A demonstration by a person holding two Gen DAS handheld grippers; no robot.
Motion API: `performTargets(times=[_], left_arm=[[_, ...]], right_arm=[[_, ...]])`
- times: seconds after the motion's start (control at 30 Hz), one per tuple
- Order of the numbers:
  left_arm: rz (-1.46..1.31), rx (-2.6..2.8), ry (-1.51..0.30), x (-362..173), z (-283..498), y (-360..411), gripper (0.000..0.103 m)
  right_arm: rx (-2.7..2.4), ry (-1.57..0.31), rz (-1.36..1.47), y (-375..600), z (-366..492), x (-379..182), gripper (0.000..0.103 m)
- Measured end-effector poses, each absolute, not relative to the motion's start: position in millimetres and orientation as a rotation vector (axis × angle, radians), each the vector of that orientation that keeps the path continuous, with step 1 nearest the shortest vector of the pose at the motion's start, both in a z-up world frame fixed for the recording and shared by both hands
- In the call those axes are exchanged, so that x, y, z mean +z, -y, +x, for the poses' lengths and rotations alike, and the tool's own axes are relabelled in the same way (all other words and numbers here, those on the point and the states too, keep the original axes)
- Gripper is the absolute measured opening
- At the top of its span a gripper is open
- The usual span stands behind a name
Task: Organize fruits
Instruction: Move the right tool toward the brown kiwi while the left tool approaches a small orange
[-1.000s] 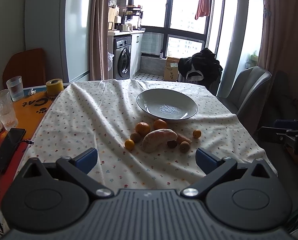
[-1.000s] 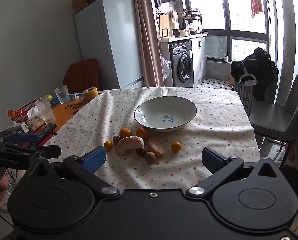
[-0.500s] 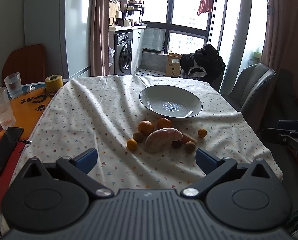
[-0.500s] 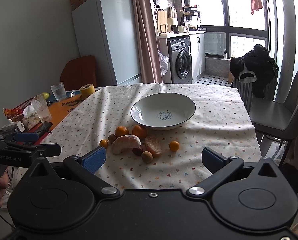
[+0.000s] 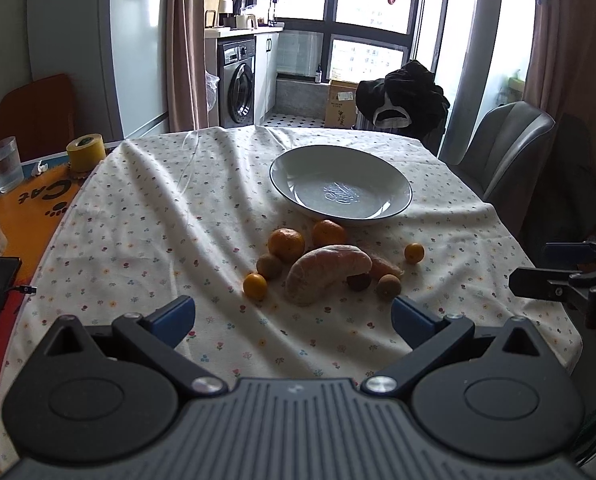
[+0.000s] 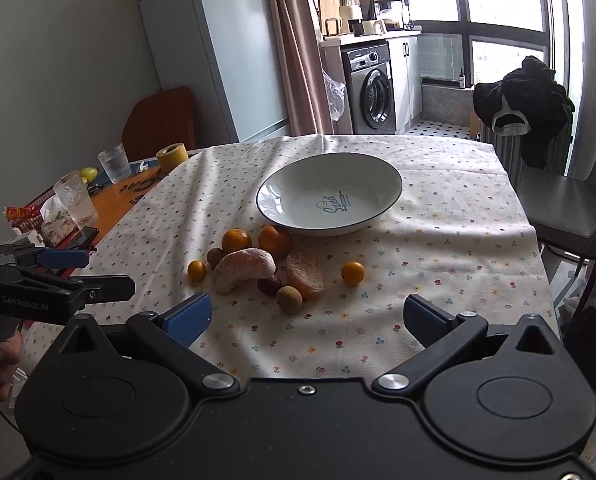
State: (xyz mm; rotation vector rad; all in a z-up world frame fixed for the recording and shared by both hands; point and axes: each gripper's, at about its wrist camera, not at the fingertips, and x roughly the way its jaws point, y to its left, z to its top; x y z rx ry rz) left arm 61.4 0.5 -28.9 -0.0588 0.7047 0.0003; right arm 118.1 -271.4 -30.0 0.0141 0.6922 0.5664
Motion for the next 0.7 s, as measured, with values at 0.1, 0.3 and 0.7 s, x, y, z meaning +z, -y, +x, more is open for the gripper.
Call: performTargets(times=[0.1, 0.3, 0.7], left_arm=[[-0.068, -0.005, -0.717, -34, 70, -1, 0.103], [-0.076, -0.005, -0.736, -45, 85, -2, 0.103], [-0.113, 0.027, -0.749, -72, 114, -20, 0.095]], right_arm=[[0.567, -0.689, 0.01, 271, 124, -33, 0.103], [0.569, -0.719, 0.009, 268, 140, -46, 0.103], [0.611, -0.754, 0.02, 259, 166, -73, 0.103]])
